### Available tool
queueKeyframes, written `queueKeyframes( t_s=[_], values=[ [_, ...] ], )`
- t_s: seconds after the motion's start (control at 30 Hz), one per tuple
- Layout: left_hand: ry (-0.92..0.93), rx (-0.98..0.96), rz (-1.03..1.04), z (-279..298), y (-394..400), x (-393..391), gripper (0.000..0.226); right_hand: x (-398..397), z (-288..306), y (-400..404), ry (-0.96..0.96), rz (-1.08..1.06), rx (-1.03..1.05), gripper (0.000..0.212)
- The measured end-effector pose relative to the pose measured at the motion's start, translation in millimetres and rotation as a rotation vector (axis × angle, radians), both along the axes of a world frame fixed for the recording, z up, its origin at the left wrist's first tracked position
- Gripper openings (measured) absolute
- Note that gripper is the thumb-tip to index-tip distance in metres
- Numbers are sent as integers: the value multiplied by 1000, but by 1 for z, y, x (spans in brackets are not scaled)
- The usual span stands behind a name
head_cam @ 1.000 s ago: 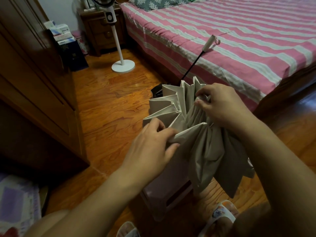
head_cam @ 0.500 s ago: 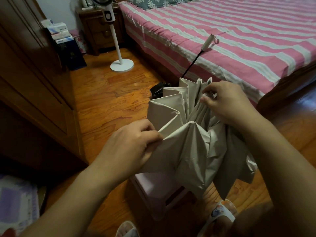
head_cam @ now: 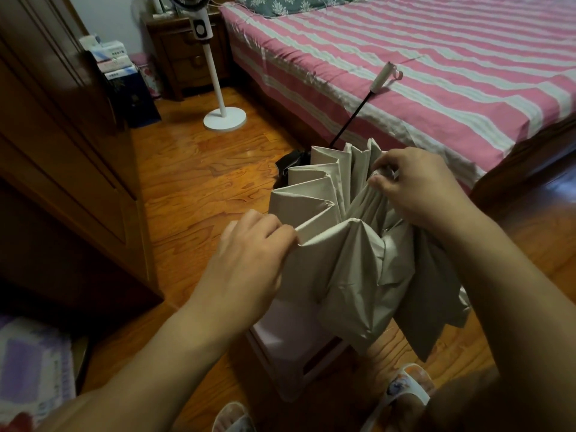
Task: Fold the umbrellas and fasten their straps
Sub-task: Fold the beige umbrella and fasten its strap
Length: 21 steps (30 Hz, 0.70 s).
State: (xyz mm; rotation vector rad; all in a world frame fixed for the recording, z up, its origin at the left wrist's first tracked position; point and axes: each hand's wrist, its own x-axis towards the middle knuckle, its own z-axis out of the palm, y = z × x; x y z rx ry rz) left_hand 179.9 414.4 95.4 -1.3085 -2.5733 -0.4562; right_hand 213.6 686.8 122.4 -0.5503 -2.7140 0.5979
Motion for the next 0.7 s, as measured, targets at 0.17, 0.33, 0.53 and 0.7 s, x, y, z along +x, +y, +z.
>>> queueKeyframes(
  t_s=[0.17, 0.33, 0.53, 0.7],
  values=[
    [-37, 52, 84, 4, -7, -8, 21, 2, 1, 1, 16, -24, 6, 26],
    [-238, 153, 81, 4, -7, -10, 17, 1, 2, 0, 2, 1, 16, 25],
    [-491, 246, 215, 8, -7, -10, 47, 1, 1, -1, 1, 27, 0, 26],
    [-443, 203, 203, 6, -4, -10, 31, 0, -1, 0, 4, 29, 9, 26]
  ],
)
